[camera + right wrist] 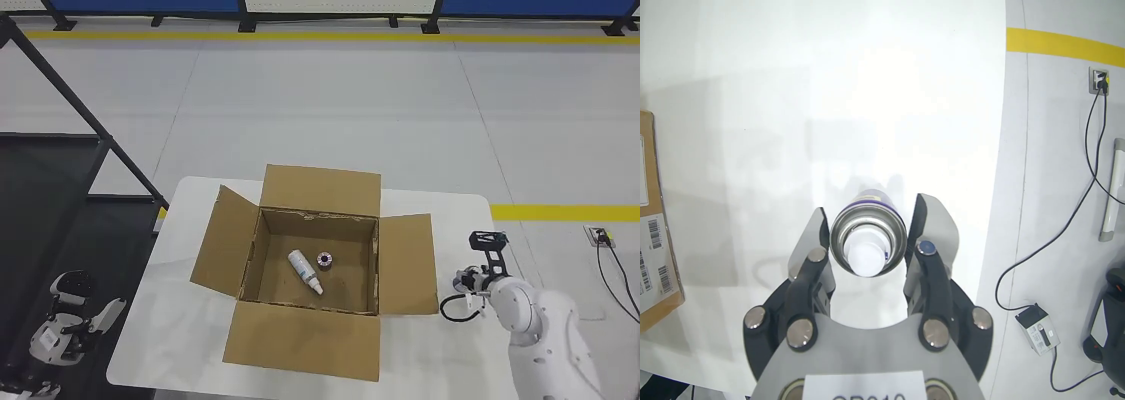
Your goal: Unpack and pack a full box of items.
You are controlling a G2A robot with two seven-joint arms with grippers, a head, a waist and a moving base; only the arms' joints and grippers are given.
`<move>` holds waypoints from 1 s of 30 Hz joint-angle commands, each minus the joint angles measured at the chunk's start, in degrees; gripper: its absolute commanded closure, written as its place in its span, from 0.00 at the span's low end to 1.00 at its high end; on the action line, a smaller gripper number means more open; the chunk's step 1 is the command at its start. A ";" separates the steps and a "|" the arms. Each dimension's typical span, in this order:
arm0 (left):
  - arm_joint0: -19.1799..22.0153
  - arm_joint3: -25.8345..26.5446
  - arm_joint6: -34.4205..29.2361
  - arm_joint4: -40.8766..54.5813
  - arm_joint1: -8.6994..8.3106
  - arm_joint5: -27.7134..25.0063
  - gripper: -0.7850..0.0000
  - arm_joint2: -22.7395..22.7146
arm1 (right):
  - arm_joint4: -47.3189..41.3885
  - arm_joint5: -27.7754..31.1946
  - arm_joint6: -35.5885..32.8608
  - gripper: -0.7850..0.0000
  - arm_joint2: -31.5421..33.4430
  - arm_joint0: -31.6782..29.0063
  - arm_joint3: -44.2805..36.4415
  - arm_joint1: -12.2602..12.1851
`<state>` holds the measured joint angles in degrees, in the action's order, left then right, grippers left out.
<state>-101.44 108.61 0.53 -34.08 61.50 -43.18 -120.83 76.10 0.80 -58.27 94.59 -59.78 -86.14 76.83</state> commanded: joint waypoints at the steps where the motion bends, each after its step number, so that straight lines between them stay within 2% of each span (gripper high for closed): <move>1: 0.00 0.00 0.00 0.00 0.00 0.00 0.00 0.00 | -1.26 -0.66 1.36 1.00 1.09 -1.11 -2.56 -0.12; 6: 0.00 0.00 0.00 0.00 0.00 0.00 0.00 0.00 | -7.21 -3.39 6.12 1.00 4.78 -7.77 -16.15 -0.11; 10: 0.00 0.00 0.00 0.00 0.00 0.00 0.00 0.00 | -14.30 -5.19 12.40 1.00 5.84 -16.21 -33.11 0.35; 13: 0.00 0.00 0.00 0.00 0.00 0.00 0.00 0.00 | -15.08 -3.33 16.15 1.00 3.63 -21.17 -42.38 0.48; 16: 0.00 0.00 0.00 0.00 0.00 0.00 0.00 0.00 | -12.57 -1.01 18.47 1.00 -1.18 -23.71 -47.83 0.47; 19: 0.00 0.00 0.00 0.00 0.00 0.00 0.00 0.00 | -8.04 1.79 17.25 1.00 -8.11 -22.53 -48.48 0.36; 22: 0.00 0.00 0.00 0.00 0.00 0.00 0.00 0.00 | -3.17 2.78 12.86 1.00 -15.75 -17.93 -45.42 0.45; 30: 0.00 0.00 0.00 0.00 0.00 0.00 0.00 0.00 | 3.64 -0.65 0.51 1.00 -33.36 1.38 -23.80 2.66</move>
<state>-101.44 108.62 0.53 -34.08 61.50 -43.18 -120.83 79.41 0.88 -55.96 63.58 -61.91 -114.70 79.06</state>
